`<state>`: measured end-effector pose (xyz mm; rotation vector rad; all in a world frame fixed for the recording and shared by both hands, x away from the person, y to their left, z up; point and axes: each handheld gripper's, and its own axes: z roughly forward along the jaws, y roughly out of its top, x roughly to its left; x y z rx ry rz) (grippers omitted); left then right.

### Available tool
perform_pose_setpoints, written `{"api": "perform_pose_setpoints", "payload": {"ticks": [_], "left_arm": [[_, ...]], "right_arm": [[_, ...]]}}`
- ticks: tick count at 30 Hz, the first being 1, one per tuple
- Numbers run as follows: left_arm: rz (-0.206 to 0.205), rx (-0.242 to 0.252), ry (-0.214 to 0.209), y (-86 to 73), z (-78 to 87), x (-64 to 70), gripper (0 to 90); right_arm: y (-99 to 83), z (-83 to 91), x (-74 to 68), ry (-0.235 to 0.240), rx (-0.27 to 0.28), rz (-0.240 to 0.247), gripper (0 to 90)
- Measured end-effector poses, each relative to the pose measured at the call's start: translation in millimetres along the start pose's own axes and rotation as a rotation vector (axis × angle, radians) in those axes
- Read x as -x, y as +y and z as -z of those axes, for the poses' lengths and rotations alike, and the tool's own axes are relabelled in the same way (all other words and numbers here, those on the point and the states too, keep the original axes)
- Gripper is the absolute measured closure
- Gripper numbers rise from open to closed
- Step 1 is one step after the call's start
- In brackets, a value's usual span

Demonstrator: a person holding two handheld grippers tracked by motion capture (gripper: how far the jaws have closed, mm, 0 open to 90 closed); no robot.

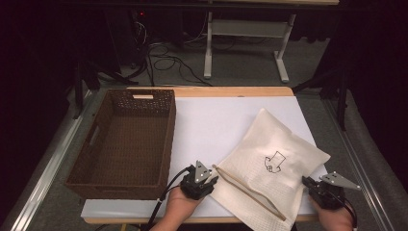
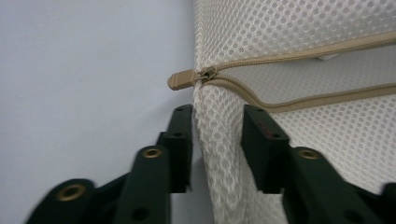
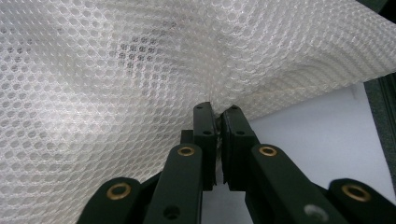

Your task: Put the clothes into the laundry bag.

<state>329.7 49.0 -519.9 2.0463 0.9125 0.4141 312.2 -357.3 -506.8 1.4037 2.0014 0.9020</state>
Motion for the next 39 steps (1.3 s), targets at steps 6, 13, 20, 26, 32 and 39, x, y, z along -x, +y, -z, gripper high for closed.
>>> {"api": "perform_pose_setpoints", "payload": {"ticks": [6, 13, 20, 26, 32, 39], "left_arm": [[-0.016, 0.023, 0.034, -0.9, 5.6, 4.7, 84.8], [0.004, 0.039, 0.117, -12.5, 23.2, 3.7, 84.9], [-0.008, 0.034, 0.166, -26.8, 40.4, 9.2, 84.7], [0.008, 0.029, 0.119, -33.2, 39.5, 17.9, 84.4], [0.006, 0.023, 0.015, -36.7, 35.9, 40.6, 83.3], [0.0, 0.035, 0.043, -36.9, 36.4, 40.8, 64.1]], "right_arm": [[4.5, -6.1, -0.8, 0.001, -0.004, 0.002, 87.4], [22.3, -19.7, -7.6, 0.034, 0.012, 0.02, 87.4], [49.2, -46.4, -19.3, 0.063, 0.023, 0.076, 87.4], [70.5, -65.1, -19.5, 0.054, 0.037, 0.113, 87.4], [82.1, -76.5, -8.5, 0.018, 0.041, 0.137, 87.4], [78.9, -79.8, -3.6, 0.046, 0.028, 0.107, 78.0]]}}
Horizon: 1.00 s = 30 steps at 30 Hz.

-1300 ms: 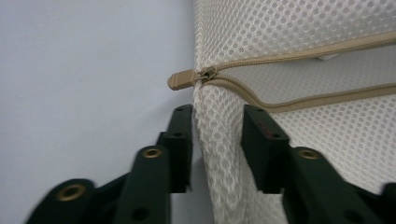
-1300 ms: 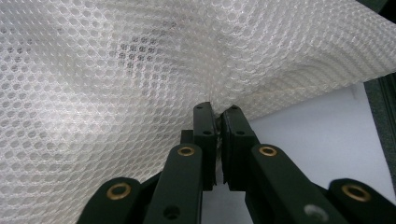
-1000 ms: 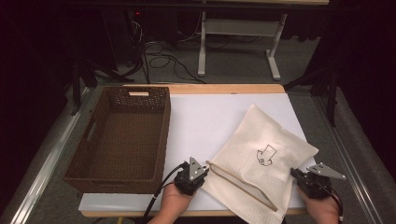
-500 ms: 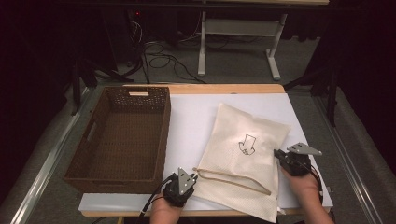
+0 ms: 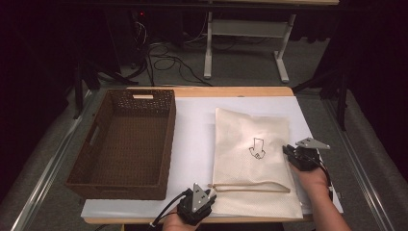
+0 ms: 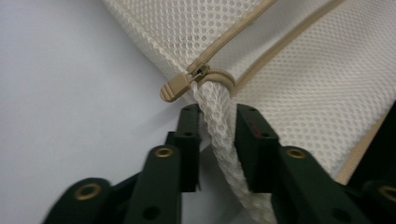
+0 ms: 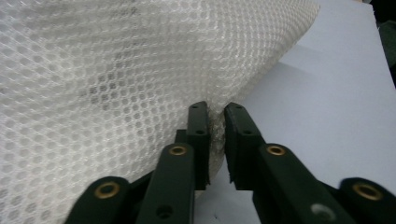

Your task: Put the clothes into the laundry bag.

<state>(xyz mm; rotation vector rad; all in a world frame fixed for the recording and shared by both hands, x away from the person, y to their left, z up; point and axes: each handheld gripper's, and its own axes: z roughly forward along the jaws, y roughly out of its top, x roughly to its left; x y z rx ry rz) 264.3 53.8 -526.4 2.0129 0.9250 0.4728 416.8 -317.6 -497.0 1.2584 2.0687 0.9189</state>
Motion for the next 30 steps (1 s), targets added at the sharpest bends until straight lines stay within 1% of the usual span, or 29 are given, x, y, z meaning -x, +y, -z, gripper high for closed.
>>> {"api": "perform_pose_setpoints", "payload": {"ticks": [2, 3, 4, 7, 8, 9, 10, 12, 16, 17, 18, 20, 22, 23, 25, 27, 28, 29, 30], "left_arm": [[0.008, 0.009, 0.012, 0.3, 1.4, -1.8, 58.1], [0.017, 0.019, 0.017, 0.6, 2.0, -2.0, 55.3], [0.02, 0.022, 0.015, 1.0, 2.9, -2.3, 53.1], [0.038, 0.034, 0.012, 3.0, 5.6, -4.4, 48.6], [0.062, 0.047, 0.01, 4.5, 7.1, -5.6, 46.7], [0.072, 0.058, 0.007, 5.5, 8.2, -6.1, 44.2], [0.072, 0.071, 0.015, 7.2, 10.1, -6.4, 43.0], [0.069, 0.079, 0.029, 9.0, 12.1, -7.2, 40.1], [0.088, 0.1, 0.045, 11.3, 17.0, -12.1, 34.5], [0.09, 0.102, 0.045, 11.5, 17.5, -12.8, 33.2], [0.089, 0.103, 0.047, 11.8, 18.1, -13.7, 32.1], [0.089, 0.108, 0.053, 12.0, 18.8, -15.2, 29.6], [0.096, 0.106, 0.051, 12.9, 18.5, -17.4, 28.4], [0.102, 0.108, 0.051, 13.4, 18.2, -18.3, 28.4], [0.109, 0.114, 0.052, 15.2, 18.0, -19.9, 26.6], [0.11, 0.117, 0.053, 17.2, 18.7, -20.9, 24.2], [0.11, 0.121, 0.056, 18.6, 19.4, -21.3, 23.2], [0.11, 0.122, 0.057, 19.3, 19.7, -21.4, 21.9], [0.106, 0.12, 0.06, 20.1, 19.7, -21.6, 20.2]], "right_arm": [[-1.4, 1.8, 1.5, 0.01, -0.001, -0.022, 69.9], [-2.1, 3.2, 2.8, 0.014, 0.006, -0.03, 67.4], [-3.0, 5.6, 3.8, 0.022, 0.013, -0.049, 64.8], [-4.3, 10.6, 5.3, 0.023, 0.025, -0.065, 59.6], [-4.5, 11.6, 5.7, 0.023, 0.029, -0.061, 58.4], [-4.7, 13.4, 5.4, 0.019, 0.034, -0.063, 56.8], [-4.8, 14.3, 4.8, 0.018, 0.036, -0.069, 55.5], [-5.1, 17.2, 4.4, 0.014, 0.042, -0.063, 52.7], [-7.1, 25.3, 2.1, 0.023, 0.063, -0.076, 45.8], [-8.0, 28.6, 1.5, 0.025, 0.069, -0.058, 43.5], [-8.5, 30.7, 0.5, 0.029, 0.071, -0.054, 41.4], [-8.8, 36.9, -2.9, 0.05, 0.084, -0.054, 33.0], [-8.8, 42.5, -5.9, 0.056, 0.093, -0.044, 27.7], [-8.5, 45.5, -7.5, 0.06, 0.095, -0.04, 23.7], [-7.8, 51.1, -11.4, 0.07, 0.099, -0.047, 14.7], [-8.0, 57.8, -16.5, 0.083, 0.105, -0.047, 9.0], [-8.1, 59.7, -18.1, 0.084, 0.109, -0.04, 5.6], [-8.9, 63.2, -21.9, 0.084, 0.11, -0.044, 1.7], [-9.6, 65.5, -23.9, 0.083, 0.107, -0.04, 0.2]]}}
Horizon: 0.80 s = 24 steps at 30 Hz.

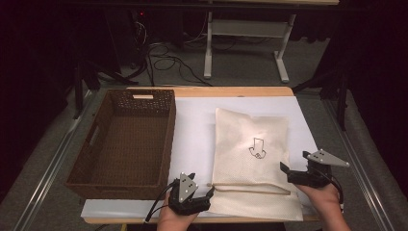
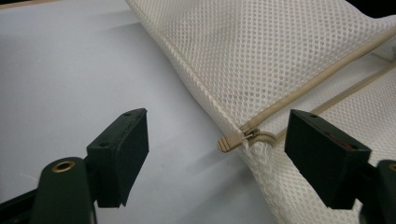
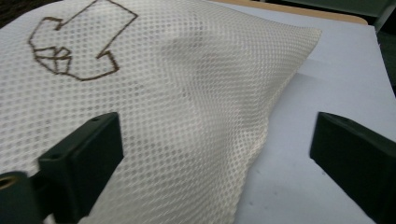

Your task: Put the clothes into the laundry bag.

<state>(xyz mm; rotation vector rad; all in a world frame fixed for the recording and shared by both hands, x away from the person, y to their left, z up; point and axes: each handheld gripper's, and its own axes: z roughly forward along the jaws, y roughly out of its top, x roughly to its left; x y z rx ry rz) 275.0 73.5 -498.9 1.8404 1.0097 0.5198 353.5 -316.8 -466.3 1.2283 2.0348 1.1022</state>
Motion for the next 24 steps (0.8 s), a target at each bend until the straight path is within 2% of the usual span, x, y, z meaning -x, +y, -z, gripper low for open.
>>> {"api": "perform_pose_setpoints", "payload": {"ticks": [2, 5, 7, 11, 14, 18, 19, 21, 24], "left_arm": [[-0.016, -0.018, -0.003, 1.4, -0.9, 0.2, 15.3], [-0.037, -0.056, -0.038, 3.3, -3.2, 0.6, 3.9], [-0.052, -0.055, -0.045, 4.7, -1.3, 0.9, 1.0], [-0.047, -0.031, -0.033, 7.6, 4.1, -1.0, 0.2], [-0.04, -0.034, -0.039, 7.8, 7.0, -2.0, 0.2], [-0.07, -0.04, -0.032, 6.0, 7.9, -0.3, 0.2], [-0.071, -0.042, -0.032, 5.8, 7.4, -0.4, 0.2], [-0.063, -0.037, -0.029, 5.5, 6.1, -1.4, 0.2], [-0.05, -0.032, -0.025, 5.0, 4.8, -4.1, 0.2]], "right_arm": [[-2.4, 6.2, -6.4, -0.007, 0.007, 0.01, 0.2], [-7.7, 15.7, -14.2, -0.026, 0.011, 0.024, 0.2], [-11.1, 20.5, -17.3, -0.028, 0.014, 0.019, 0.2], [-17.5, 31.7, -27.6, -0.021, 0.021, 0.022, 0.2], [-22.6, 38.2, -37.9, -0.032, 0.025, 0.026, 0.2], [-29.2, 44.3, -54.1, 0.003, 0.026, 0.037, 0.2], [-29.9, 45.2, -56.9, 0.009, 0.026, 0.054, 0.2], [-30.2, 45.6, -60.8, 0.021, 0.028, 0.066, 0.2], [-29.4, 44.4, -59.2, 0.024, 0.028, 0.072, 0.2]]}}
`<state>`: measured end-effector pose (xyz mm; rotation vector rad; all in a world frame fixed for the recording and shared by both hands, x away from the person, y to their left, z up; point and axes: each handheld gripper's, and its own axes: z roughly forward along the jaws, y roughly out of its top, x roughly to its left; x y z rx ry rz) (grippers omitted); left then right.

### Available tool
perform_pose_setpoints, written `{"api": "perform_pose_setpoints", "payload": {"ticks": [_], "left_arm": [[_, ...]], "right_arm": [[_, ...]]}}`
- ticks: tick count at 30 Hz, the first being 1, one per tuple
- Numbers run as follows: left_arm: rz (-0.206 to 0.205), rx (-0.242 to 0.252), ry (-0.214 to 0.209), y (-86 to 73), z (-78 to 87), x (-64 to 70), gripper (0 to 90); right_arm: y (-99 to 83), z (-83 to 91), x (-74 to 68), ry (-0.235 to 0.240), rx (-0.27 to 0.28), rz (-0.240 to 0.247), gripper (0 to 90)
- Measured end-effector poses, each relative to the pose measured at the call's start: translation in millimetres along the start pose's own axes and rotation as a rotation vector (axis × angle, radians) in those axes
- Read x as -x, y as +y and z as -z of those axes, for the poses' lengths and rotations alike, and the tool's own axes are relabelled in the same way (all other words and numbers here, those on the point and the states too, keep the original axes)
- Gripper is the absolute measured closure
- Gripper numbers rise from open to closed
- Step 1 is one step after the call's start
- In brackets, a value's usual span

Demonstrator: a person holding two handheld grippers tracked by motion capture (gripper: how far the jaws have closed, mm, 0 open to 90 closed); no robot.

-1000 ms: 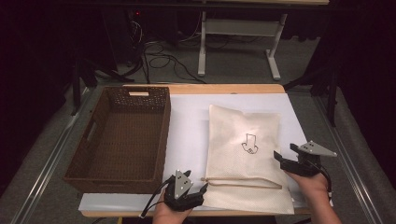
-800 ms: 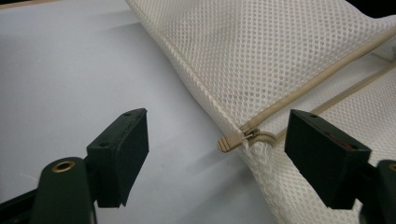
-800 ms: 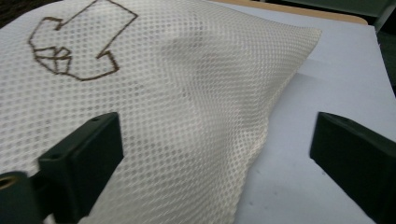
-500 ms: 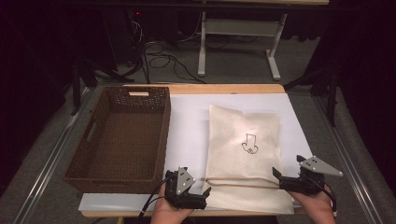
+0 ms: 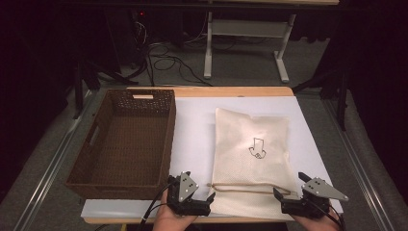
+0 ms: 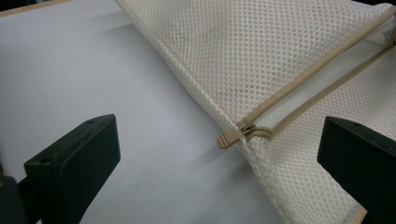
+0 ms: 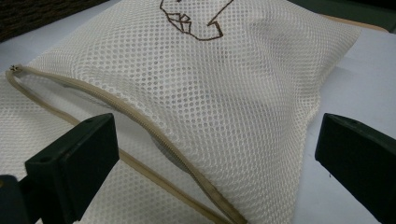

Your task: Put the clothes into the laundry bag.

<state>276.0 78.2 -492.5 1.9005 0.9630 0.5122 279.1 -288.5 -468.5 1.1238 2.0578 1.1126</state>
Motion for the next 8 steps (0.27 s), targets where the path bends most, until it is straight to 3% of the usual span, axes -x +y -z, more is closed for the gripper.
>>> {"api": "perform_pose_setpoints", "payload": {"ticks": [8], "left_arm": [[0.025, -0.012, 0.005, -1.1, -2.4, -4.7, 0.2]], "right_arm": [[-0.5, 1.3, 5.6, 0.0, 0.016, 0.0, 0.2]]}}
